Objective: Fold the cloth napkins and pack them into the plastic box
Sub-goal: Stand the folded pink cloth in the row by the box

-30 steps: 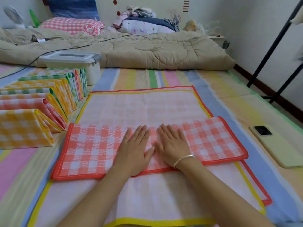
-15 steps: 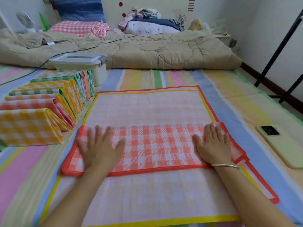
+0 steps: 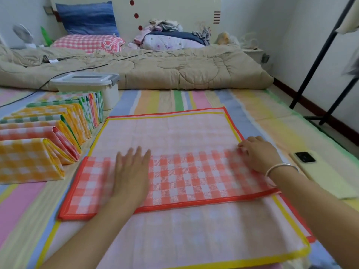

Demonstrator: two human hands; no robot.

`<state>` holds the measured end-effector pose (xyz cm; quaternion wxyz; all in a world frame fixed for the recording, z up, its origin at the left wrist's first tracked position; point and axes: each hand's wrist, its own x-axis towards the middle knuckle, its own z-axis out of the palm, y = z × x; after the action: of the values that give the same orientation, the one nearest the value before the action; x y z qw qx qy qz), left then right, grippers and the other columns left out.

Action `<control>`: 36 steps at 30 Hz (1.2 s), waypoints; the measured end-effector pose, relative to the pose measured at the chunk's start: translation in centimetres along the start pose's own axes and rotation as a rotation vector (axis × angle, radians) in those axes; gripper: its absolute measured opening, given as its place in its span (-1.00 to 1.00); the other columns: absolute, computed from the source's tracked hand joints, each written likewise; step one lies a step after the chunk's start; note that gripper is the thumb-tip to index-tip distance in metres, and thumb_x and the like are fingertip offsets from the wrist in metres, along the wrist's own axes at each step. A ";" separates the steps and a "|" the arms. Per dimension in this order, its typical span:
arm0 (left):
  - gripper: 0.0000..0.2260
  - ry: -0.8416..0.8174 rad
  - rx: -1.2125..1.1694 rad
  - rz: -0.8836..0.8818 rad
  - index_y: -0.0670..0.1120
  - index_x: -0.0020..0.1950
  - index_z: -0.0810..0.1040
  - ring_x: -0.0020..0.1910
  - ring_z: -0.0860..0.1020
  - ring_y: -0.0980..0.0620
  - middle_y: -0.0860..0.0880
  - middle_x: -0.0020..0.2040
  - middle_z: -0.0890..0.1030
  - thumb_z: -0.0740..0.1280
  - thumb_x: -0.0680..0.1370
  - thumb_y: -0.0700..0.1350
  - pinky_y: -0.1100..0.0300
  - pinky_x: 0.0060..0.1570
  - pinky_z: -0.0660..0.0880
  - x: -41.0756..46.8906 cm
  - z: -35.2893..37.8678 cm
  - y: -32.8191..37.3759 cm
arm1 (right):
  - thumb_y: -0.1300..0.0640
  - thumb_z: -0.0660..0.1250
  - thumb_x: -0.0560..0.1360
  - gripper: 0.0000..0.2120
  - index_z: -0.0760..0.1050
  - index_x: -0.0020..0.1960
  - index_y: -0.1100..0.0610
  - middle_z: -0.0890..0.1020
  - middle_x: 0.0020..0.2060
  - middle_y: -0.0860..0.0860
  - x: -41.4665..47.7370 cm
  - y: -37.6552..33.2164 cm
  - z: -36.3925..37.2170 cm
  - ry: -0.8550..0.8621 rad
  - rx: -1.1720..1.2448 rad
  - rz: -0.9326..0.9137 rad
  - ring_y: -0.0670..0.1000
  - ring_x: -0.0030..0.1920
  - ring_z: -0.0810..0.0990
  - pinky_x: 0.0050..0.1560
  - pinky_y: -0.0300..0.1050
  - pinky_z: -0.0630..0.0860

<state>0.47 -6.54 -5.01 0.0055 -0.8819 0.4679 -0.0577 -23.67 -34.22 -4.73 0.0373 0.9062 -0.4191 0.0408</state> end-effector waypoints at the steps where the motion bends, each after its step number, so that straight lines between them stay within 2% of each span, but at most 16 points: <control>1: -0.39 -0.044 -0.085 0.130 0.02 0.63 0.02 0.61 0.01 -0.08 -0.05 0.64 0.02 0.20 0.63 -0.10 -0.06 0.57 -0.10 0.4 -0.7 1.4 | 0.13 0.21 0.56 -0.69 0.52 0.27 0.01 0.54 0.20 0.06 0.5 0.2 -0.3 -0.062 -0.005 -0.017 0.14 0.23 0.44 0.15 0.03 0.45; 3: -0.43 -0.123 -0.226 0.346 0.07 0.63 0.06 0.61 0.00 0.02 0.04 0.64 0.00 0.20 0.65 -0.06 0.07 0.57 -0.07 0.9 -1.4 4.1 | 0.14 0.16 0.57 -0.67 0.49 0.30 -0.02 0.50 0.22 0.06 1.2 0.2 -0.8 -0.174 -0.014 -0.029 0.13 0.22 0.47 0.15 0.02 0.46; 5: -0.46 -0.149 -0.288 0.450 0.09 0.62 0.09 0.60 -0.01 0.06 0.07 0.64 0.01 0.19 0.66 0.03 0.09 0.57 -0.08 1.2 -1.3 5.9 | 0.12 0.15 0.59 -0.69 0.49 0.29 -0.02 0.50 0.21 0.08 2.0 0.1 -1.2 -0.202 -0.030 -0.035 0.14 0.19 0.50 0.13 -0.01 0.46; 10: -0.46 -0.218 -0.304 0.423 0.08 0.61 0.14 0.60 0.04 0.05 0.06 0.63 0.07 0.15 0.66 0.18 0.08 0.56 -0.01 1.0 -0.7 7.0 | 0.00 0.25 0.54 -0.70 0.48 0.25 0.00 0.51 0.18 0.08 2.9 -0.4 -2.1 -0.243 -0.128 -0.009 0.10 0.20 0.49 0.09 -0.09 0.41; 12: -0.47 -0.240 -0.303 0.424 0.07 0.60 0.16 0.60 0.03 0.06 0.06 0.63 0.08 0.11 0.66 0.20 0.12 0.55 -0.01 0.5 -0.9 6.8 | -0.02 0.30 0.50 -0.75 0.51 0.14 0.03 0.56 0.09 0.05 3.0 -0.6 -2.8 -0.284 -0.130 0.004 0.08 0.10 0.52 0.02 -0.09 0.46; 15: -0.49 -0.250 -0.298 0.419 0.07 0.59 0.19 0.59 0.05 0.06 0.06 0.62 0.11 0.04 0.67 0.21 0.14 0.53 0.00 -0.4 -1.3 6.2 | 0.02 0.33 0.49 -0.88 0.51 -0.07 0.06 0.58 -0.12 0.02 3.0 -0.9 -4.2 -0.351 0.018 0.018 0.05 -0.12 0.52 -0.16 -0.16 0.40; 18: -0.51 -0.252 -0.268 0.407 0.06 0.56 0.26 0.55 0.16 0.07 0.06 0.58 0.21 0.04 0.67 0.22 0.12 0.50 0.13 -1.0 -1.7 5.6 | 0.05 0.31 0.53 -0.87 0.51 -0.17 0.06 0.57 -0.20 0.01 2.4 -0.6 -5.6 -0.381 0.259 0.036 -0.01 -0.23 0.50 -0.23 -0.17 0.42; 21: -0.54 -0.194 -0.183 0.400 0.06 0.38 0.42 0.31 0.37 0.05 0.07 0.34 0.44 0.12 0.61 0.29 0.09 0.33 0.32 -0.5 -2.2 6.0 | 0.03 0.31 0.56 -0.85 0.55 -0.09 0.11 0.60 -0.19 0.02 1.6 0.2 -5.5 -0.467 0.503 0.140 -0.02 -0.25 0.53 -0.18 -0.16 0.55; 23: -0.55 -0.158 -0.116 0.450 0.03 0.28 0.46 0.17 0.40 0.04 0.06 0.19 0.46 0.24 0.55 0.30 0.11 0.26 0.32 0.1 -2.5 7.0 | 0.04 0.35 0.55 -0.84 0.55 -0.02 0.14 0.62 -0.13 0.06 0.9 0.9 -4.8 -0.498 0.637 0.244 0.00 -0.21 0.57 -0.14 -0.14 0.61; 24: -0.56 -0.168 -0.125 0.489 0.02 0.29 0.46 0.16 0.39 0.04 0.05 0.19 0.45 0.30 0.53 0.25 0.12 0.25 0.33 0.4 -2.6 7.5 | 0.03 0.37 0.54 -0.81 0.56 0.02 0.16 0.63 -0.09 0.08 0.6 1.3 -4.5 -0.501 0.682 0.295 0.01 -0.19 0.58 -0.11 -0.14 0.62; 27: -0.53 -0.286 -0.208 0.592 0.01 0.42 0.39 0.28 0.37 0.03 0.05 0.34 0.40 0.37 0.53 0.04 0.10 0.26 0.39 1.3 -2.8 8.8 | -0.02 0.36 0.54 -0.70 0.56 0.08 0.22 0.62 -0.06 0.12 -0.2 1.9 -4.1 -0.492 0.760 0.419 0.02 -0.19 0.57 -0.22 -0.18 0.57; 29: -0.44 -0.343 -0.204 0.610 0.03 0.50 0.32 0.39 0.32 0.01 0.06 0.49 0.30 0.37 0.53 0.04 0.03 0.34 0.37 1.9 -3.0 9.4 | -0.04 0.37 0.53 -0.64 0.55 0.09 0.25 0.60 -0.11 0.13 -0.5 2.0 -4.2 -0.526 0.758 0.436 0.04 -0.24 0.56 -0.29 -0.17 0.55; 33: -0.29 -0.348 -0.174 0.543 0.08 0.54 0.26 0.46 0.27 -0.02 0.12 0.60 0.15 0.31 0.48 0.36 0.01 0.38 0.32 2.2 -3.1 10.5 | -0.09 0.40 0.50 -0.59 0.55 0.12 0.25 0.63 -0.06 0.16 -1.1 2.2 -4.1 -0.657 0.653 0.425 0.11 -0.18 0.62 -0.17 0.00 0.65; 36: -0.15 -0.334 -0.110 0.508 0.08 0.52 0.25 0.44 0.27 -0.03 0.13 0.61 0.13 0.25 0.37 0.53 -0.03 0.31 0.33 1.9 -2.8 11.4 | -0.09 0.39 0.51 -0.64 0.55 0.10 0.19 0.63 -0.06 0.15 -1.9 2.5 -4.3 -0.668 0.630 0.386 0.10 -0.18 0.61 -0.18 -0.03 0.64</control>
<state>-8.13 -14.40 -2.75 0.0487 -0.7329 0.6685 0.1169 -26.97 -34.00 -0.57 -0.3829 0.7429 -0.5355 -0.1209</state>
